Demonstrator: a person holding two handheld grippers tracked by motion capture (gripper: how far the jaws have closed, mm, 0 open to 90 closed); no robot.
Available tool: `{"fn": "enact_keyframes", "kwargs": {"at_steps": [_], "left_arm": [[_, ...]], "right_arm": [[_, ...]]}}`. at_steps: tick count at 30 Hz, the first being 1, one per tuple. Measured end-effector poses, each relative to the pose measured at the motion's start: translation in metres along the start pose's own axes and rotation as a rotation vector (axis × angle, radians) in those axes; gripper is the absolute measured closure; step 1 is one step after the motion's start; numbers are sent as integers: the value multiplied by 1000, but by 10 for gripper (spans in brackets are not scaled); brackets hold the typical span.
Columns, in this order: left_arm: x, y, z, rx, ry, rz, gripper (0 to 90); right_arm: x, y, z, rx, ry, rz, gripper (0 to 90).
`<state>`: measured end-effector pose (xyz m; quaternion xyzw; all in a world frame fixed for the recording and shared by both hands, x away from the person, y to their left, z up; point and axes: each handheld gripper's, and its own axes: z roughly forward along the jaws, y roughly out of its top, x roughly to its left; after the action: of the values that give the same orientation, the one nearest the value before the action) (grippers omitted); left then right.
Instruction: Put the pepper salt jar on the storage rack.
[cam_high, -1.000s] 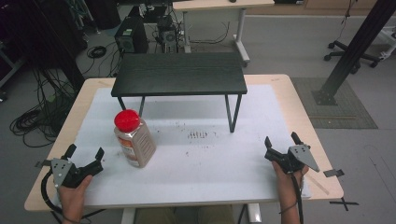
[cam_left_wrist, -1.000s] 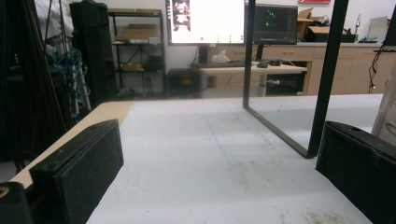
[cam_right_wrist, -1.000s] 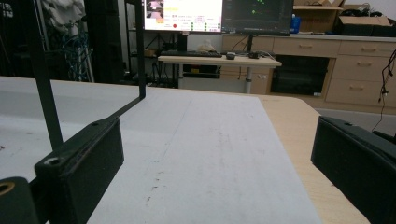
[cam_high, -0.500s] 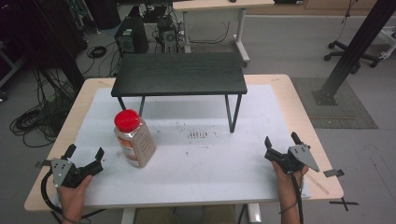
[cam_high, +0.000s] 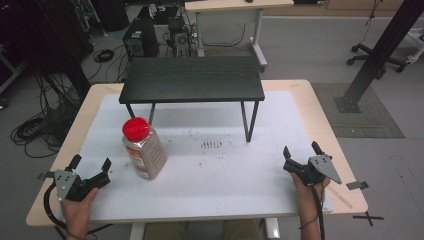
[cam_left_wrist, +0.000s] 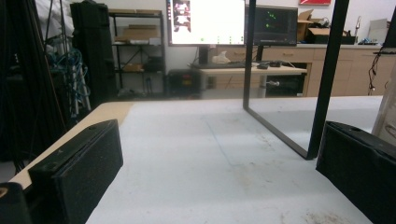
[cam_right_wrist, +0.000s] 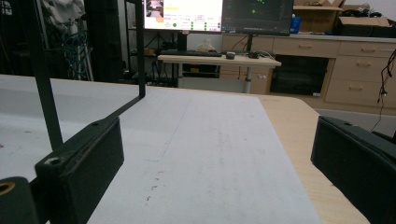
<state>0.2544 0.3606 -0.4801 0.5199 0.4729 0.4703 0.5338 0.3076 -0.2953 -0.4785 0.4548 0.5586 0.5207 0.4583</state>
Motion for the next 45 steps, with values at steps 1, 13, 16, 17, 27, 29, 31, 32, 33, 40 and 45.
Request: {"fn": "enact_keyframes", "kwargs": {"at_steps": [1, 13, 16, 17, 27, 29, 31, 32, 33, 40, 45], "left_arm": [[0, 0, 0, -1, 2, -1, 5], [2, 0, -1, -17, 18, -32, 5], [2, 2, -3, -28, 22, -39, 5], [2, 3, -3, -30, 22, -39, 4], [-4, 23, -11, -60, -24, -44, 2], [-7, 28, -12, -71, -37, -38, 2], [-9, 33, -13, -80, -48, -36, 2], [-10, 35, -14, -85, -54, -33, 2], [-11, 37, -15, -89, -59, -32, 2], [-21, 52, -20, -115, -97, -31, 2], [-29, 62, -24, -125, -128, -34, 2]], "right_arm": [[0, 0, 0, 0, 0, -1, 24], [0, 0, 0, 0, 2, -5, 24], [1, 0, 0, -1, 1, -5, 24], [0, 0, 0, -1, 2, -5, 24], [0, 0, 0, -2, 3, -6, 24], [0, 0, 0, -3, 3, -6, 24], [0, 0, 0, -3, 2, -5, 24], [0, 0, 0, -3, 2, -5, 24], [0, 0, 0, -4, 3, -5, 24], [0, 0, 0, -4, 3, -4, 24], [0, 0, 0, -4, 3, -5, 24]]}}
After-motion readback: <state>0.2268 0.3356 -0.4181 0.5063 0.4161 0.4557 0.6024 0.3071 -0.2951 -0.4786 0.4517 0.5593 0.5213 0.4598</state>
